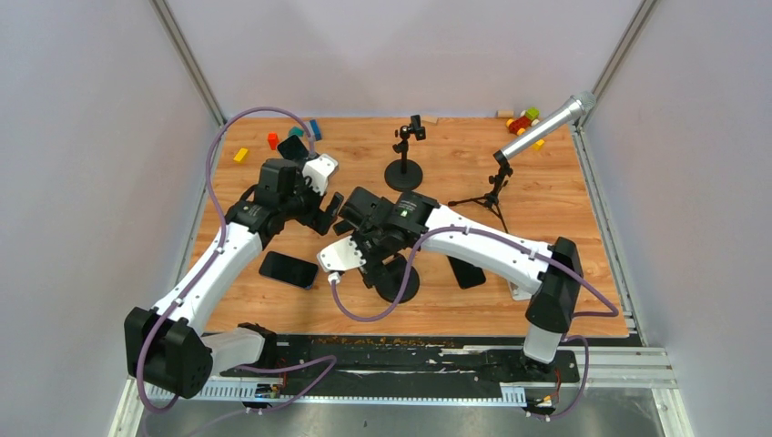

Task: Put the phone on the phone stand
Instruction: Adjust the phone stand at the center of the board.

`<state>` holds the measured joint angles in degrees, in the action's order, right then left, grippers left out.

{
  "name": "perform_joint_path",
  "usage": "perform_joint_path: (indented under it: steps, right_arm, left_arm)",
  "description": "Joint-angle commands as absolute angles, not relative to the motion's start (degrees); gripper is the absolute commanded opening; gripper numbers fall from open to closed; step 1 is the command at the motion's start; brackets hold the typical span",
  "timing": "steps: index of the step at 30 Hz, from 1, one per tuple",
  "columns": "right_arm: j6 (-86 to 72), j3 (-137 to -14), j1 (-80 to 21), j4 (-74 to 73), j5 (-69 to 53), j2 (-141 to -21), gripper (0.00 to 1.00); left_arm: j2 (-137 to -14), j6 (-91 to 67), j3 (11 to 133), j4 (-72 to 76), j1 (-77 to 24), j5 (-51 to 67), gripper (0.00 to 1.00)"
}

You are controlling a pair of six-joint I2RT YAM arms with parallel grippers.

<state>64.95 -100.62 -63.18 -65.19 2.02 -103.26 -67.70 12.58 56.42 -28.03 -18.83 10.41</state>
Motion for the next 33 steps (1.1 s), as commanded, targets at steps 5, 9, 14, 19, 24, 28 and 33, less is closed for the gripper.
perform_joint_path:
  steps: [5, 9, 14, 19, 24, 28, 33]
  right_arm:
    - [54.96, -92.95, -61.71, -55.24, -6.08, -89.8, 0.98]
    - [50.51, -86.86, -57.12, -50.17, -9.79, -83.92, 0.97]
    - [42.25, -81.35, -48.87, -44.48, -17.55, -79.95, 0.93]
    - [36.32, -76.58, -46.32, -39.82, -23.6, -79.64, 0.9]
    - [32.08, -74.59, -46.37, -36.68, -27.38, -82.44, 0.84]
    - [31.0, -74.29, -46.32, -35.83, -29.22, -84.58, 0.81]
    - [30.16, -75.06, -46.33, -35.16, -29.17, -87.26, 0.71]
  left_arm:
    - [-65.87, 13.45, 56.65, -26.19, -18.26, 10.12, 1.0]
    - [-65.03, 13.38, 56.69, -26.28, -18.2, 9.71, 1.0]
    - [-63.45, 13.8, 56.73, -26.35, -18.02, 9.56, 1.0]
    - [-61.69, 14.5, 56.25, -26.32, -17.89, 8.39, 1.0]
    - [-60.44, 14.65, 55.46, -26.39, -17.78, 8.0, 1.0]
    - [-59.5, 14.57, 55.22, -26.62, -17.75, 8.23, 1.0]
    - [-58.81, 14.54, 54.9, -26.38, -17.75, 8.28, 1.0]
